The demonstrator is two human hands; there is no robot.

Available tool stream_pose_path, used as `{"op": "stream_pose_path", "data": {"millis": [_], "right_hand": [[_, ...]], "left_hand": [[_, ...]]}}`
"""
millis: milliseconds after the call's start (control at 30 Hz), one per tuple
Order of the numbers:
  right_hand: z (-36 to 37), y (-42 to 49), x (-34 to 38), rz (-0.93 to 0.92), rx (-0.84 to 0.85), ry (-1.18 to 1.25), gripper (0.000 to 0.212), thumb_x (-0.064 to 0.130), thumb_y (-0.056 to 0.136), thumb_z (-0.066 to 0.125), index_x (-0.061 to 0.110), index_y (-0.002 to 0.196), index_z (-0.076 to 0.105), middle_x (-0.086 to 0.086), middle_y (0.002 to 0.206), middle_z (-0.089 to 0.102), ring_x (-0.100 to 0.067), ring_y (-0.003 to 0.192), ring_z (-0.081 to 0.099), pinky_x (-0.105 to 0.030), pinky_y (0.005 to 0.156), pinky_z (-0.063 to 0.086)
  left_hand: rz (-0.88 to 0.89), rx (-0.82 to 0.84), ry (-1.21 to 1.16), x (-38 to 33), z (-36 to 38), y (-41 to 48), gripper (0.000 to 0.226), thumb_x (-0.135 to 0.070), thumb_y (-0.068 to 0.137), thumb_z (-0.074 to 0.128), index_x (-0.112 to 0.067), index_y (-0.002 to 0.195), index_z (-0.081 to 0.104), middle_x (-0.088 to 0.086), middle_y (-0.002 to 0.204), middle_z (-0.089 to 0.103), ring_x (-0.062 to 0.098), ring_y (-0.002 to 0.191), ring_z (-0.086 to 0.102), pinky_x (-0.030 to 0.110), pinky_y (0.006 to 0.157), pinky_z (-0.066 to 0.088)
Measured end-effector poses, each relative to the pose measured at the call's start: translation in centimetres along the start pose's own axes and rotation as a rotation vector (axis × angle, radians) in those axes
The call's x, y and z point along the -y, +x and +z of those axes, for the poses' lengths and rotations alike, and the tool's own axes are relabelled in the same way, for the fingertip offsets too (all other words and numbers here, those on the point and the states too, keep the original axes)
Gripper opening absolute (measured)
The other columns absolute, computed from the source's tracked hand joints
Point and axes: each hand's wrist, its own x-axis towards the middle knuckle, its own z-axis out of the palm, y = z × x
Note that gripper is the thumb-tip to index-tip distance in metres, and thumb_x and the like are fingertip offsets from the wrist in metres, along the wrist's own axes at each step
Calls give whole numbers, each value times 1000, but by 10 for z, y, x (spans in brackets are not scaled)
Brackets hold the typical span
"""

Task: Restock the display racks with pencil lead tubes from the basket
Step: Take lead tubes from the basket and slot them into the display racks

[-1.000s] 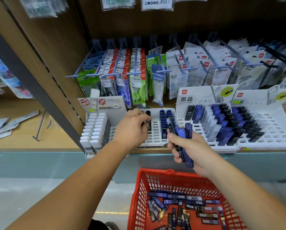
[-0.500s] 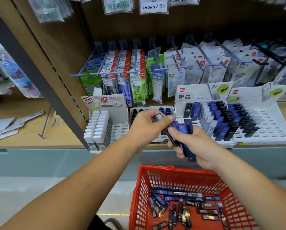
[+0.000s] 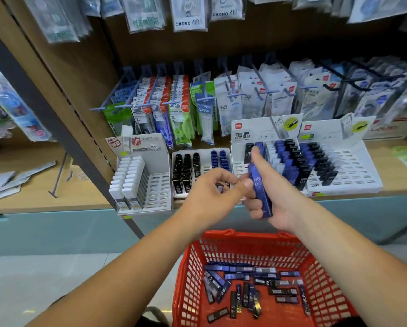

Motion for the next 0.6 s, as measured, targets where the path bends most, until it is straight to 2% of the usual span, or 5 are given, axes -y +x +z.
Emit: {"op": "stream_pose_path", "data": {"millis": [100, 200, 300, 433, 600], "right_hand": [[-3, 0, -2, 65, 24, -5, 78, 93, 78, 45, 19, 95, 64, -1, 67, 46, -19, 45, 35, -23, 45, 25], [-4, -1, -2, 82, 47, -50, 68, 72, 98, 33, 14, 105, 68, -4, 66, 51, -20, 47, 36, -26, 48, 27], [-4, -3, -4, 67, 118, -43, 61, 64, 104, 28, 16, 108, 67, -4, 69, 56, -21, 54, 41, -31, 53, 32], [-9, -2, -7, 62, 187, -25, 53, 59, 105, 38, 16, 108, 67, -6, 78, 57, -22, 59, 48, -32, 53, 37], [-11, 0, -9, 15, 213, -63, 32, 35, 106, 49, 7, 120, 57, -17, 97, 57, -25, 59, 55, -33, 50, 44]], "left_hand": [[-3, -30, -5, -1, 7, 2, 34, -45, 82, 84, -19, 97, 69, -18, 58, 52, 5, 54, 43, 18, 54, 38], [-49, -10, -2, 2, 11, 9, 41, -47, 80, 86, -15, 97, 67, -14, 62, 56, 12, 61, 60, 24, 60, 49], [-134, 61, -61, 2, 10, 15, 36, -38, 87, 83, -9, 99, 65, -3, 66, 58, 9, 46, 52, 23, 43, 37], [-223, 157, -165, 1, 1, 22, 23, -29, 93, 77, -13, 100, 63, 10, 73, 65, 17, 51, 39, 20, 43, 23], [-259, 165, -243, 4, -7, 28, 15, -18, 92, 74, -17, 102, 63, 1, 59, 50, 10, 45, 39, 19, 41, 25]]}}
